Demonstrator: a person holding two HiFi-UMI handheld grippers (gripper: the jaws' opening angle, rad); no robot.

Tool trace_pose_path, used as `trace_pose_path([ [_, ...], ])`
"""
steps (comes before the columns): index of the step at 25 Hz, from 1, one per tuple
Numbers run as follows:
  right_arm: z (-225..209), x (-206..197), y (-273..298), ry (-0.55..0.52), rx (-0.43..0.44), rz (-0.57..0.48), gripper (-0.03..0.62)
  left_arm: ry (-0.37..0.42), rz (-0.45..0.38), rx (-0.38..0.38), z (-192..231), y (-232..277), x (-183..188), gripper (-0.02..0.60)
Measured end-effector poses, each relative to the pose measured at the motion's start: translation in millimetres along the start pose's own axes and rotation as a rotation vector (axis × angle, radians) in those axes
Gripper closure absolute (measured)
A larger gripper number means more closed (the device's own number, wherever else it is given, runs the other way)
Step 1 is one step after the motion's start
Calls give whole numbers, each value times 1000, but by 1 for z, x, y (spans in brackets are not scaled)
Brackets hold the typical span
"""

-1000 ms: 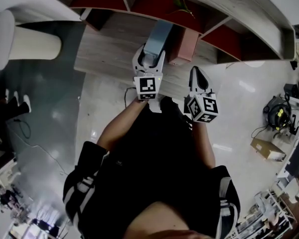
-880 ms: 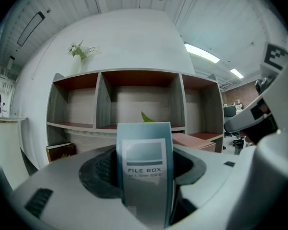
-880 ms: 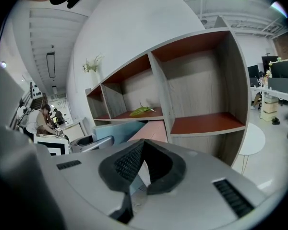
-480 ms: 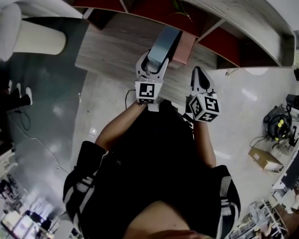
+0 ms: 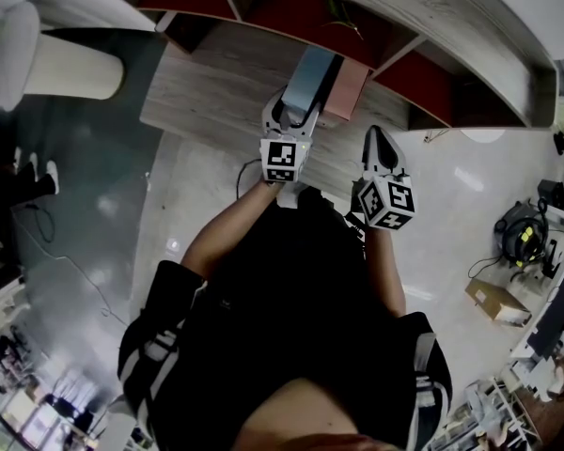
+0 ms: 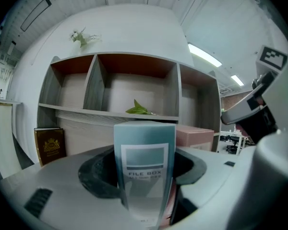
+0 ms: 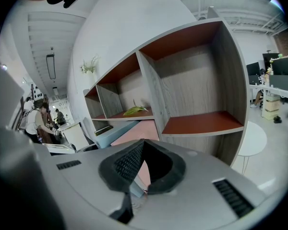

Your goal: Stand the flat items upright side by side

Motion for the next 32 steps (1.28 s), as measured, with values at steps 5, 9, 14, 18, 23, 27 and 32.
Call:
trace_pose_path([
  [5, 0, -1, -1, 2, -14, 3, 569, 35, 23, -14, -5, 9, -4, 293],
  [9, 0, -3, -4, 5, -25, 5, 569, 39, 34, -24, -4, 15, -8, 293],
  [14, 4, -5, -4, 5, -27, 10, 569, 26, 55, -52, -1, 19, -7, 288],
  [18, 7, -6, -3, 2, -27, 11, 569, -21, 72, -77, 2, 19, -7, 272],
  [23, 9, -7, -3, 0, -30, 15, 569, -26, 63, -103, 1, 13, -4, 262],
  [27, 11, -8, -2, 2, -31, 17, 569, -30, 57, -126, 1, 4, 2, 258],
  [32, 14, -6, -3, 3, -37, 12, 569, -37, 51, -162, 3, -13, 20, 258],
])
Point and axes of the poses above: the fingertips, and each gripper's own axes: y forward along the fingers, z to its left, x out of its top, the point moved 7 cm from there along -y, backward along the fingers, and after that the axes turned 14 degrees about -y, right-handed, at the moved point
